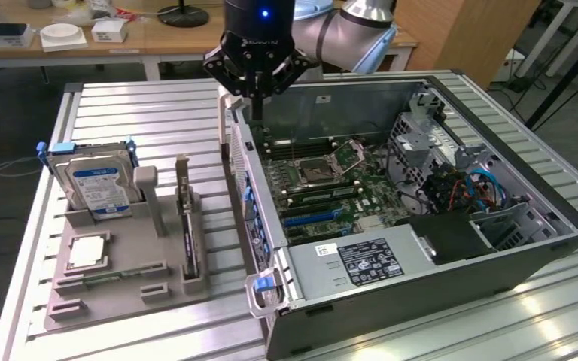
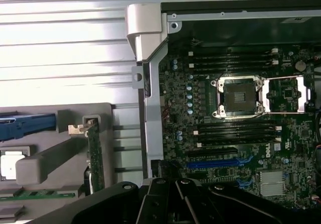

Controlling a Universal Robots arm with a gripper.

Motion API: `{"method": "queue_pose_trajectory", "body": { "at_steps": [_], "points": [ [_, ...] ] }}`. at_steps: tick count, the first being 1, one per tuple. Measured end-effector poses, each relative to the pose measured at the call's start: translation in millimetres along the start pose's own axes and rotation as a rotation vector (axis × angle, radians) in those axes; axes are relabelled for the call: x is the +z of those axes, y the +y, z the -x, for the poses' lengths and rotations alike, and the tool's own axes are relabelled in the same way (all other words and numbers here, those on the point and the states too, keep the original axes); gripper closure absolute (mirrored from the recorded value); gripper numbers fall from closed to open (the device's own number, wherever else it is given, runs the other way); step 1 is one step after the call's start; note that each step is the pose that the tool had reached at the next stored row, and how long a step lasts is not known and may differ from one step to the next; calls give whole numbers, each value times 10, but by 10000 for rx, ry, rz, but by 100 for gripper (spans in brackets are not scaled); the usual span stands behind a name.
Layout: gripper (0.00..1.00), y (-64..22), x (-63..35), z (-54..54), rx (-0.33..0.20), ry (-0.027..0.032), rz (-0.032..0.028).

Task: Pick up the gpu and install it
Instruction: 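Reach for the gpu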

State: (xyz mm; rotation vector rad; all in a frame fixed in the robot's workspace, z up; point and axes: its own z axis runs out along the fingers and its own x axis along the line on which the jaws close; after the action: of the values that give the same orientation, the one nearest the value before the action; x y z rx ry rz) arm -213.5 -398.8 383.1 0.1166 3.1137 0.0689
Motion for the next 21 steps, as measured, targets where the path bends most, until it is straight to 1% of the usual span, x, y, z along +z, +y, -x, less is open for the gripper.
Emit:
{"method": "queue_pose_trajectory", "body": {
  "at_steps": [21],
  "points": [
    [89, -15, 14, -189, 0, 0, -1]
  ]
}}
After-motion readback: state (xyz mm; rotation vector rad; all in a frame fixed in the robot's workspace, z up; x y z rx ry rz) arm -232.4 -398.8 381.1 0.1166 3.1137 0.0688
